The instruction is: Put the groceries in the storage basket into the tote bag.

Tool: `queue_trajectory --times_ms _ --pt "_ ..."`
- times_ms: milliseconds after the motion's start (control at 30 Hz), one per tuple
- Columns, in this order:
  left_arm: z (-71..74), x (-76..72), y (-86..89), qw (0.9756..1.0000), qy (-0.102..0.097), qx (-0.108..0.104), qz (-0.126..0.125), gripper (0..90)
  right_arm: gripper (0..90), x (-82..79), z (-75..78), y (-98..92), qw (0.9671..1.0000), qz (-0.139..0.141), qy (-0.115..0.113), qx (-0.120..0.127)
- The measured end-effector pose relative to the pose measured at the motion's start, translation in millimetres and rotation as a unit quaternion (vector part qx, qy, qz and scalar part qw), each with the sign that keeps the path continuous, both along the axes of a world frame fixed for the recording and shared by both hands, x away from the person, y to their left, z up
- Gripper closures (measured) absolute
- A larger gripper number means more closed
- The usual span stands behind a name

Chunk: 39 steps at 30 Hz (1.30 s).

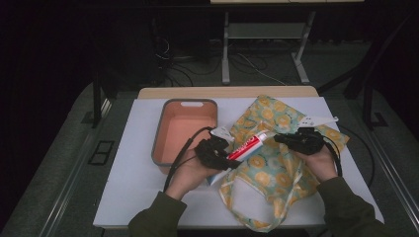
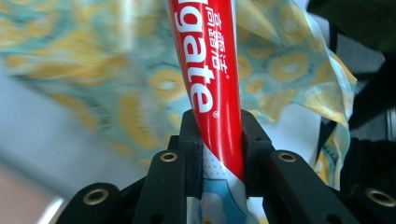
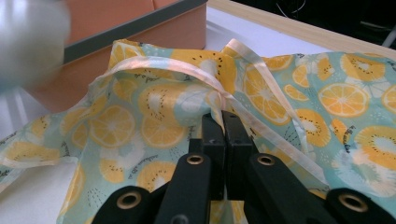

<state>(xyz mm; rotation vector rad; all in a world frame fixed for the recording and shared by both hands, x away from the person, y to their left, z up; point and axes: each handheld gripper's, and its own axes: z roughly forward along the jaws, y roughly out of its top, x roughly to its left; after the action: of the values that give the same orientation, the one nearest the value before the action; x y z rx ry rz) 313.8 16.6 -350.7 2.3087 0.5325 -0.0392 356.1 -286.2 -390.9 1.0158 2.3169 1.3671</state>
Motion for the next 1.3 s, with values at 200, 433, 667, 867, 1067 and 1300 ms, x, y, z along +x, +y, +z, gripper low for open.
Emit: queue_trajectory --times_ms 200,433,667,867,1067,1300 --pt "-27.9 -4.2 -32.1 0.999 0.018 0.04 -0.008 74.3 89.2 -0.1 0.4 -0.5 1.0 0.0 -0.001 0.002" --pt "-54.8 5.3 -66.4 0.9964 0.016 0.083 0.008 74.1 89.2 -0.7 0.4 0.5 1.0 0.003 -0.001 0.001" --pt "-73.3 12.4 -80.6 0.9951 0.018 0.095 0.019 73.1 89.2 -1.6 0.7 0.2 1.0 0.004 -0.002 0.002" --pt "-77.6 11.7 -79.0 0.9964 0.013 0.082 0.019 66.7 89.2 -1.7 0.5 0.5 1.0 0.003 -0.002 0.002" --pt "-72.9 2.1 -67.5 0.9967 -0.005 0.076 0.025 39.8 89.2 -2.1 0.4 0.8 1.0 0.004 -0.002 0.001" --pt "-47.6 -18.5 -39.4 0.998 -0.041 0.03 0.037 32.5 89.1 -2.1 0.6 -0.1 1.0 0.003 -0.001 0.002"
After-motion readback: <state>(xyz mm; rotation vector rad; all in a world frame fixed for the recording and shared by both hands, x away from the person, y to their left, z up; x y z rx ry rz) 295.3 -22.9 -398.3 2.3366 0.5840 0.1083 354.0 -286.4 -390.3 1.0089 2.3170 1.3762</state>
